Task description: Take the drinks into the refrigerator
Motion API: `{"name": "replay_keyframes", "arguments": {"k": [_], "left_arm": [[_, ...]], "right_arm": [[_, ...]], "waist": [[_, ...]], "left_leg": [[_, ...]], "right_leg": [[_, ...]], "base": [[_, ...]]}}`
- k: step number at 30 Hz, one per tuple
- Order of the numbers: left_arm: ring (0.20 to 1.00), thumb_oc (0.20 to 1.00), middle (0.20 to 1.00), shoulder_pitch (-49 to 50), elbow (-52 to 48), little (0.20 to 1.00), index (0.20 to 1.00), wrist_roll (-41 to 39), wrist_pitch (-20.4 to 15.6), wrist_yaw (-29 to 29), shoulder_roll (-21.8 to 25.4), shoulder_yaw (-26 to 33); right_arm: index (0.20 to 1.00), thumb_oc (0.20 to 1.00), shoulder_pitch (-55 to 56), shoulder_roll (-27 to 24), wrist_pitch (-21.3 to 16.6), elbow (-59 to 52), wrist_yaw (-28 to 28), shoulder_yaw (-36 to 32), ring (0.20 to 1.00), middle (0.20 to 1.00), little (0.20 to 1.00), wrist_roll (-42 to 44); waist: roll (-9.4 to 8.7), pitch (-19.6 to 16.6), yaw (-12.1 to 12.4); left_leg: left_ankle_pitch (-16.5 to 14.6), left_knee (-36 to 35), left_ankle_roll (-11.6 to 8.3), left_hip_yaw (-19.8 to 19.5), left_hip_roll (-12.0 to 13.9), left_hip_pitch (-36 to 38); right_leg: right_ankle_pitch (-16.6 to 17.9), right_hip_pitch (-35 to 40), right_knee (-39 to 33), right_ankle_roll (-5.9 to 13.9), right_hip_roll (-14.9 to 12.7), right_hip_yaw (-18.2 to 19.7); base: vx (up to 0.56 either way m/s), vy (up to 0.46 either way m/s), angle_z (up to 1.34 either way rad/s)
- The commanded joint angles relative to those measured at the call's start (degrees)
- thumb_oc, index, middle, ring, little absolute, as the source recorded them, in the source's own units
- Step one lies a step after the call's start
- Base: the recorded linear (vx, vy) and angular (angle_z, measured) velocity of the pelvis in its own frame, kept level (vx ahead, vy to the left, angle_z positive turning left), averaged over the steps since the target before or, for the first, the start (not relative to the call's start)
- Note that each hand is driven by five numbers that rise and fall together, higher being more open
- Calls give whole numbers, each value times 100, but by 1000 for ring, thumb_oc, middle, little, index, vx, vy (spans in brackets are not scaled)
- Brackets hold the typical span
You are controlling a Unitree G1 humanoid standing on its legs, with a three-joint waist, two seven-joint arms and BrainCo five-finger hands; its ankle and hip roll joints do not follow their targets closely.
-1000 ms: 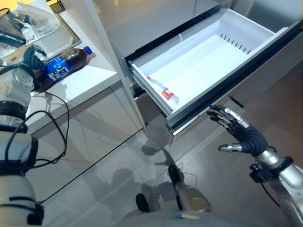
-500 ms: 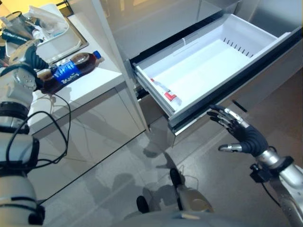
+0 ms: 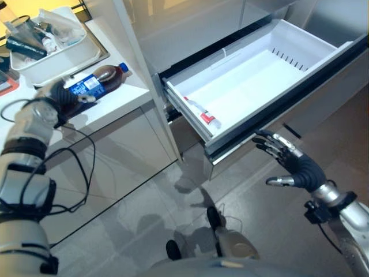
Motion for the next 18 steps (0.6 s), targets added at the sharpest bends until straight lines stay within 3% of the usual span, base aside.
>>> {"name": "replay_keyframes", "arguments": {"k": [1,10,18], "left_arm": [[1000,1000,1000,-236,-142,1000,1000,-203,-143,-73,129,-40],[1000,1000,1000,50,-815,1000,1000,-405,-242,-405,504,-32],[1000,1000,1000,-113,-494,1000,1000,97,-215,-253,521,-244]], "right_arm": [[1000,1000,-230,122,-210,-226,70,-420,1000,1000,1000,180],[1000,1000,-188,195,-213,-143,109,-431,1000,1000,1000,128],[1000,1000,-169,146,-200,-142,137,-374,1000,1000,1000,78]], "waist": [[-363,292,65],[-317,277,71],[-321,280,67]], "left_leg": [[-116,178,172,-468,-221,207],[-105,147,170,-496,-204,224],[-102,152,166,-505,-205,237]], "right_leg": [[-965,529,521,154,45,-500],[-1022,501,583,147,48,-532],[-1046,513,614,145,48,-561]], "base": [[12,-14,6],[6,-4,4],[0,0,0]]}}
